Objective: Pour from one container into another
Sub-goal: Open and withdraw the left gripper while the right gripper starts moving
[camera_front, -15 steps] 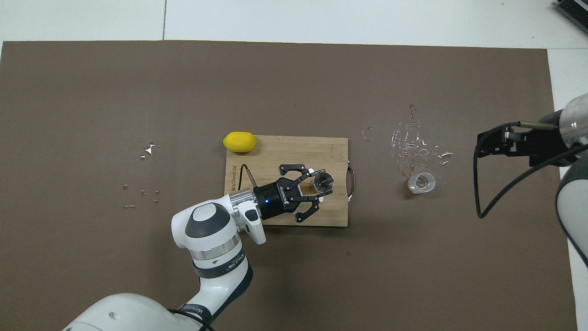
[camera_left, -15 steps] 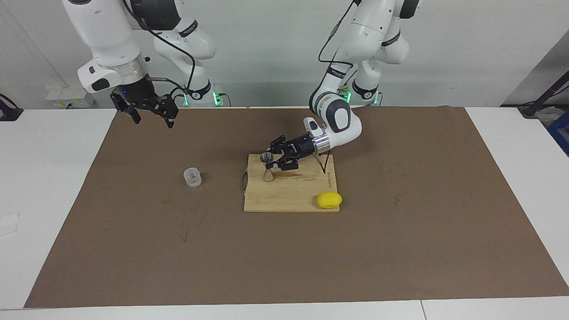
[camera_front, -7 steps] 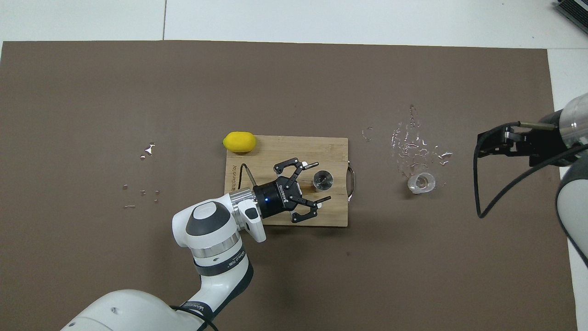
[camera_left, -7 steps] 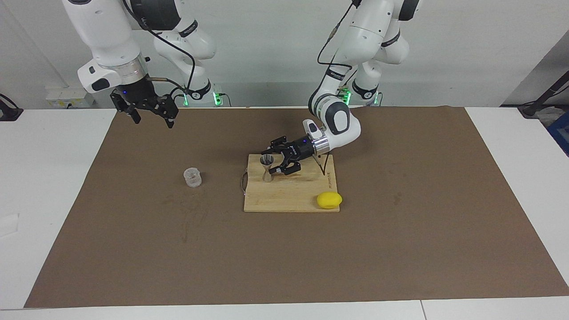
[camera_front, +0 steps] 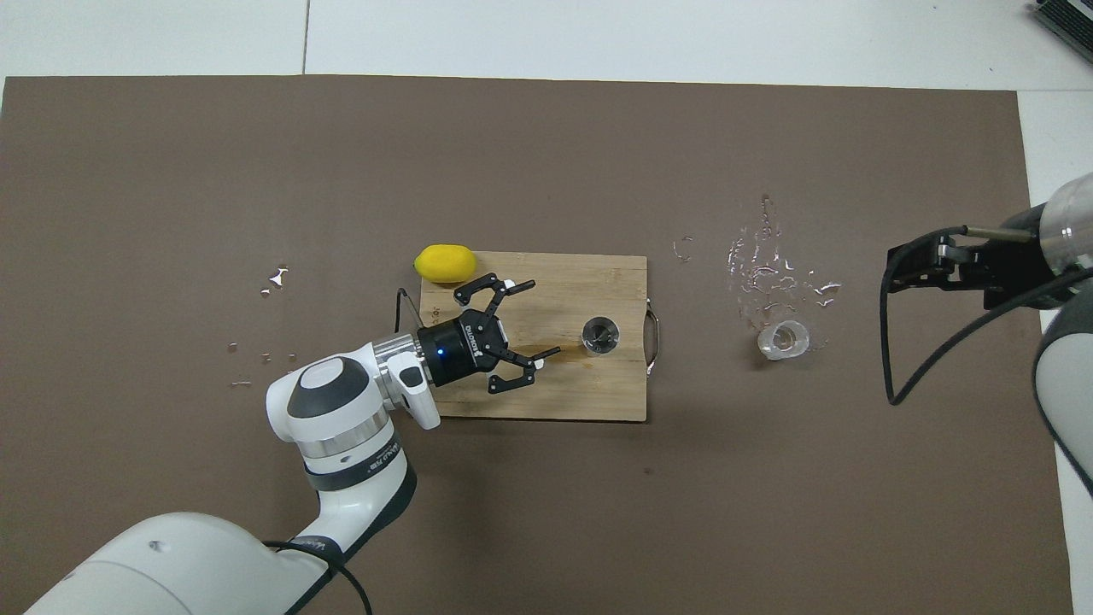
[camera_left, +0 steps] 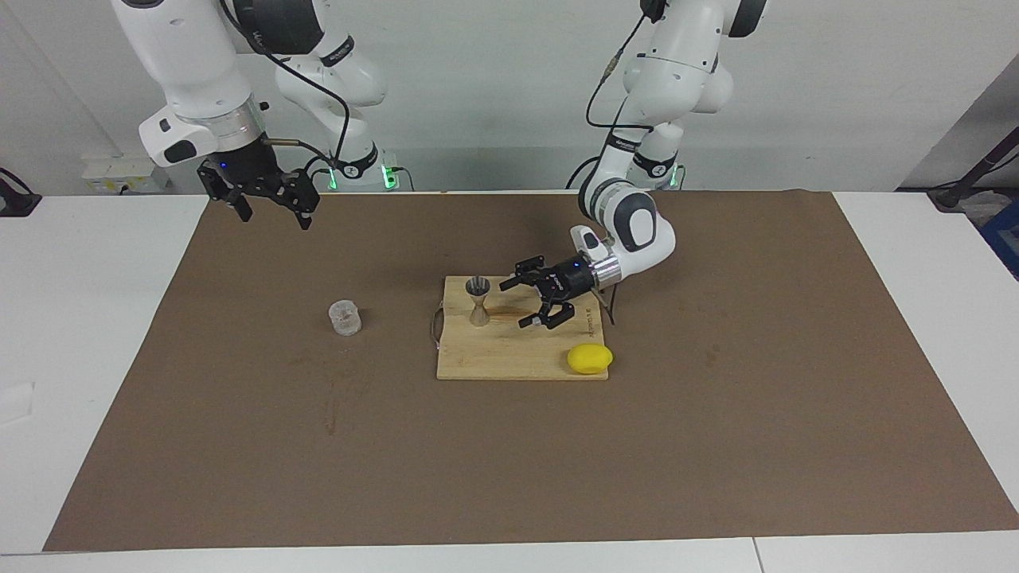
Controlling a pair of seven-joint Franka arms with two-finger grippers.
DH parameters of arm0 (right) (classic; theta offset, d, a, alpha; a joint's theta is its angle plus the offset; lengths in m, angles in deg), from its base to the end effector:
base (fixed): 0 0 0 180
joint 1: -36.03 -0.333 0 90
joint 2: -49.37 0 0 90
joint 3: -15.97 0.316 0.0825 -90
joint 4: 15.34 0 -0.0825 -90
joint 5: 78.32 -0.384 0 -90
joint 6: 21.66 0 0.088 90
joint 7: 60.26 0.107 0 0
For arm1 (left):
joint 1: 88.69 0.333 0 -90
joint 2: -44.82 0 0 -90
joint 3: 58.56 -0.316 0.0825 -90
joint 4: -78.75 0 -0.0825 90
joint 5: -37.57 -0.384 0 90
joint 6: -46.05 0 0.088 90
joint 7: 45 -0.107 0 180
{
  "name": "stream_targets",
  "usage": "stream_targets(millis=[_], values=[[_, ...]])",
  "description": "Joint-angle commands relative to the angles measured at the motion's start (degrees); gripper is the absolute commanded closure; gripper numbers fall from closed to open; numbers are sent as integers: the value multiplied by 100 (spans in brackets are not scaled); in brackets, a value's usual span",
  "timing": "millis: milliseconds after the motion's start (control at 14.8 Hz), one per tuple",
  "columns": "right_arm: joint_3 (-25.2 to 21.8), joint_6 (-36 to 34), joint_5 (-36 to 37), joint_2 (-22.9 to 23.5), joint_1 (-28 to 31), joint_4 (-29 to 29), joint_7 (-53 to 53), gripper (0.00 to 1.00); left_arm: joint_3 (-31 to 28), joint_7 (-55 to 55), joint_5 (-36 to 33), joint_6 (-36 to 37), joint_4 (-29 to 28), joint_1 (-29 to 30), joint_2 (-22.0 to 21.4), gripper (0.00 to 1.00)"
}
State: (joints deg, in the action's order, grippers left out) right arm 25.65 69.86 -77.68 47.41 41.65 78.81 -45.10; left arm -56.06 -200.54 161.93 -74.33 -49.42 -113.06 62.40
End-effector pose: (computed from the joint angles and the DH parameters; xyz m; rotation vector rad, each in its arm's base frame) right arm 0.5440 0.0390 0.6111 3.1082 -0.3017 -0.0143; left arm 0.4763 -0.2856 0.2467 1.5193 -1.1843 1.3798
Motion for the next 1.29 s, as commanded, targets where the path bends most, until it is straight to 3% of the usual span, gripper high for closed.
stream_targets(millis=[0,542,814,1220], values=[[25,-12,-143,-138,88,129,-145,0,39,-266,-489,348,-445,467,-334,0],[25,-12,-143,-138,79,129,-153,0,4,-231,-2642,954,-525,1829,-405,0],[-2,-135,-143,-147,176,129,-197,0,-13,112,-4109,1226,-323,2515,-387,0],[-2,102,-152,-121,228,129,582,2,-22,533,-6578,1877,642,3806,-194,0]])
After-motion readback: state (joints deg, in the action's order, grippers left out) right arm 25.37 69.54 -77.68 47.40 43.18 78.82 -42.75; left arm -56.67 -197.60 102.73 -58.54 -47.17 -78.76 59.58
